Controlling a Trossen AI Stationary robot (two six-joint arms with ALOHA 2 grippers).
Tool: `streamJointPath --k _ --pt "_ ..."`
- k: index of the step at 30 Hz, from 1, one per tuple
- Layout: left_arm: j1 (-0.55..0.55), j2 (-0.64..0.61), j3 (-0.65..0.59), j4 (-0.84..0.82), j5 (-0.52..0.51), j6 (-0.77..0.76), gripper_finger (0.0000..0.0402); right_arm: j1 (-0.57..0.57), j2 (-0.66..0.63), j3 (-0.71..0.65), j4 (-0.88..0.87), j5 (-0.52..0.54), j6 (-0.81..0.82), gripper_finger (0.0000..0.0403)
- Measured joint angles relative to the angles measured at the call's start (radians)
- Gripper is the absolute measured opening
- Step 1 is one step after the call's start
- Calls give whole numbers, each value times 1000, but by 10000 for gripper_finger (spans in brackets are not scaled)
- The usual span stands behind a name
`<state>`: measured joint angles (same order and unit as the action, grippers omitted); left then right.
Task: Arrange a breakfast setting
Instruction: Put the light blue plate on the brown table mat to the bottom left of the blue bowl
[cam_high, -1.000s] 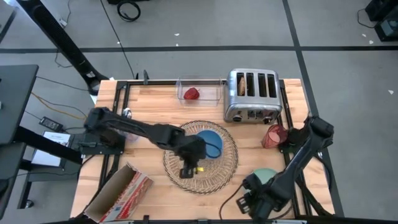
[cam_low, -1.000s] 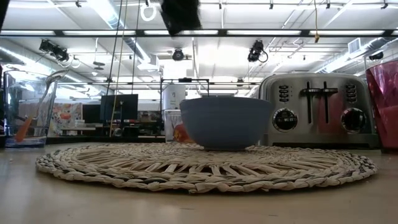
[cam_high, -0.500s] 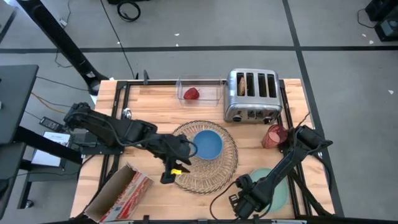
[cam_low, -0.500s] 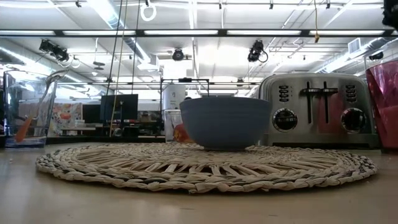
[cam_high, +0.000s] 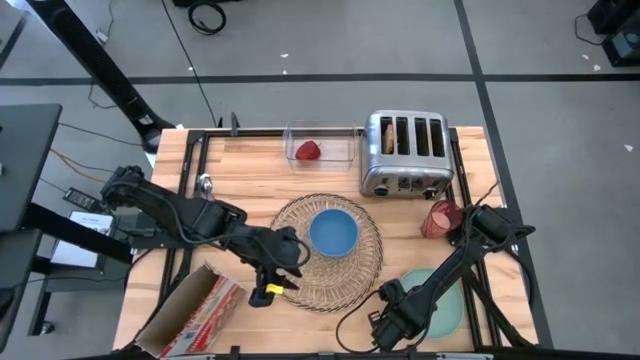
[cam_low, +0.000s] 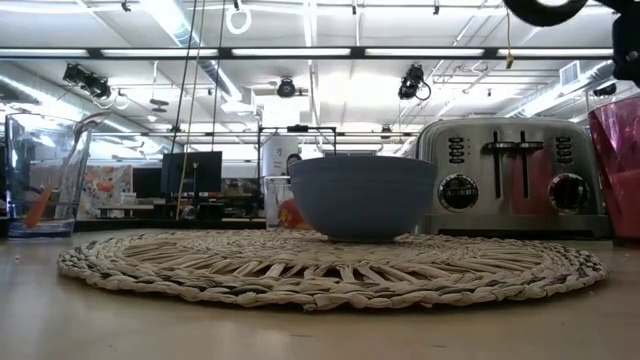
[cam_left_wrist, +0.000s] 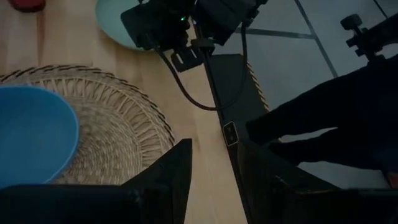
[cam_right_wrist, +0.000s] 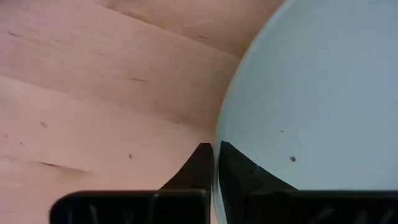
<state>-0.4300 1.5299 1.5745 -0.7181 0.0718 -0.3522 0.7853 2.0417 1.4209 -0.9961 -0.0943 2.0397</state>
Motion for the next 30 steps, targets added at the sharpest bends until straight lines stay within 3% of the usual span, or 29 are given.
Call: streamJointPath --k 5,9,14,22,30 --pt "-1 -32 0 -14 1 -2 137 0 -57 76 -69 30 -47 11" --pt "0 -69 0 -16 0 24 137 -2 -77 179 -86 93 -256 11" --pt "19 -108 1 -20 -7 47 137 -9 -82 270 -69 106 -628 11" --pt "51 -149 1 -43 -30 60 137 -12 -80 247 35 113 -1266 11" --pt "87 -153 1 -42 -36 74 137 -10 -80 188 148 116 -2085 11"
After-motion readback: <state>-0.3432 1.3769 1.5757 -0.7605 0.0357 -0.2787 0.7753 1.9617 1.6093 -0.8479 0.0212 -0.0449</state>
